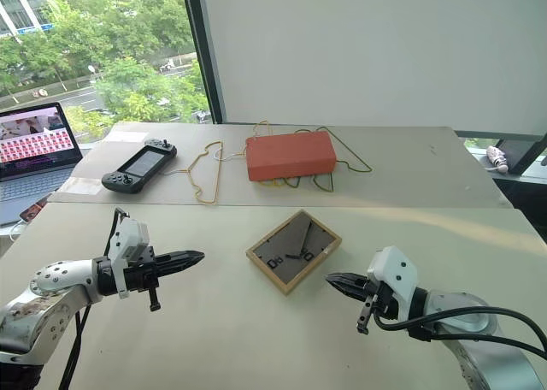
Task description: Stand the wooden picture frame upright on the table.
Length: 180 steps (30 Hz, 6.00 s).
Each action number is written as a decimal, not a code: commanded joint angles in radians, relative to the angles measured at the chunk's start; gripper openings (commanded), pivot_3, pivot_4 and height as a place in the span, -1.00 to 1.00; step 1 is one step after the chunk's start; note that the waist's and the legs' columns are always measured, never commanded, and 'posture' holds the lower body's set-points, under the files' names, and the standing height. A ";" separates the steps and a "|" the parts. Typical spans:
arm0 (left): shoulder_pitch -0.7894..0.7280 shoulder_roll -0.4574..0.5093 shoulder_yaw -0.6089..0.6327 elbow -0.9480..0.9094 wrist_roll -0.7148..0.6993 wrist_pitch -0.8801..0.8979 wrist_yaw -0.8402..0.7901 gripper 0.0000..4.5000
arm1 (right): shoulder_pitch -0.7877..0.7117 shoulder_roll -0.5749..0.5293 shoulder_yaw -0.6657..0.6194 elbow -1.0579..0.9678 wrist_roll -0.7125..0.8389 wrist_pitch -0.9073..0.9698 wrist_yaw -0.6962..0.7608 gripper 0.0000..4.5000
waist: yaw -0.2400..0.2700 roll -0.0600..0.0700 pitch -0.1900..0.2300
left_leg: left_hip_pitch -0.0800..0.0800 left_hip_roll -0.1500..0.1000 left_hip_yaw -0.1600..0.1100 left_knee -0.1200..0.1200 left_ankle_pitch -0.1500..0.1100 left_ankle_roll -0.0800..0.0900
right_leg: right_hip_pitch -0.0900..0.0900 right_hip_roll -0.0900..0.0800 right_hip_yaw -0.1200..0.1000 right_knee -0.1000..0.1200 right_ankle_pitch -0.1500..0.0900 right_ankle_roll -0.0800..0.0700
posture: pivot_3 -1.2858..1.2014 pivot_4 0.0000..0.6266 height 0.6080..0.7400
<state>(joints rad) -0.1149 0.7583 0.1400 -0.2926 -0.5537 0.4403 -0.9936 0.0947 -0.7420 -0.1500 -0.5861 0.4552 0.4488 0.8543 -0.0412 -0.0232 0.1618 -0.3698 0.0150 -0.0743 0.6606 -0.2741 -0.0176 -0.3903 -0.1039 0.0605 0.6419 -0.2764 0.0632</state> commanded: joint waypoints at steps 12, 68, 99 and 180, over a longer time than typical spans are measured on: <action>-0.412 -0.287 -0.434 0.727 0.533 -0.498 0.069 -1.00 | -0.217 0.248 0.281 0.062 -0.219 0.423 -0.511 -0.96 | 0.021 0.000 0.000 | -0.003 -0.002 -0.001 0.001 0.002 -0.004 | -0.003 -0.001 0.000 0.002 0.000 0.000 | 0.03 -0.52 1.00; -0.308 -0.334 -0.478 0.467 0.771 -0.249 0.232 -1.00 | -0.517 0.365 0.537 0.283 -0.477 0.493 -0.479 -0.96 | -0.006 0.001 -0.025 | 0.006 -0.001 -0.004 0.000 0.001 -0.001 | 0.003 0.003 0.001 0.005 0.000 -0.001 | 0.03 -0.52 1.00; -0.038 -0.207 -0.454 0.034 0.584 -0.059 0.116 -1.00 | -0.401 0.272 0.522 0.153 -0.469 0.586 -0.433 -0.96 | 0.003 0.002 -0.025 | 0.010 0.000 -0.004 -0.002 -0.002 0.004 | 0.005 0.006 0.004 0.001 -0.001 -0.003 | 0.03 -0.52 1.00; -0.612 -0.085 -0.900 1.064 1.711 -1.596 1.525 -0.51 | -0.790 0.228 0.240 0.427 -0.087 0.548 -0.158 0.11 | 0.022 0.008 -0.024 | 0.008 0.000 -0.004 -0.004 -0.001 0.002 | 0.002 0.005 0.002 0.004 -0.002 -0.001 | 0.03 -0.52 1.00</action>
<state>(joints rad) -0.7703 0.6924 -0.7214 0.7726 1.1411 -1.1588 0.5742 -0.6276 -0.5681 0.0541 -0.2227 0.3173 1.0071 0.6386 -0.0188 -0.0154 0.1373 -0.3619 0.0142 -0.0784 0.6571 -0.2752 -0.0157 -0.3881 -0.0993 0.0628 0.6456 -0.2779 0.0618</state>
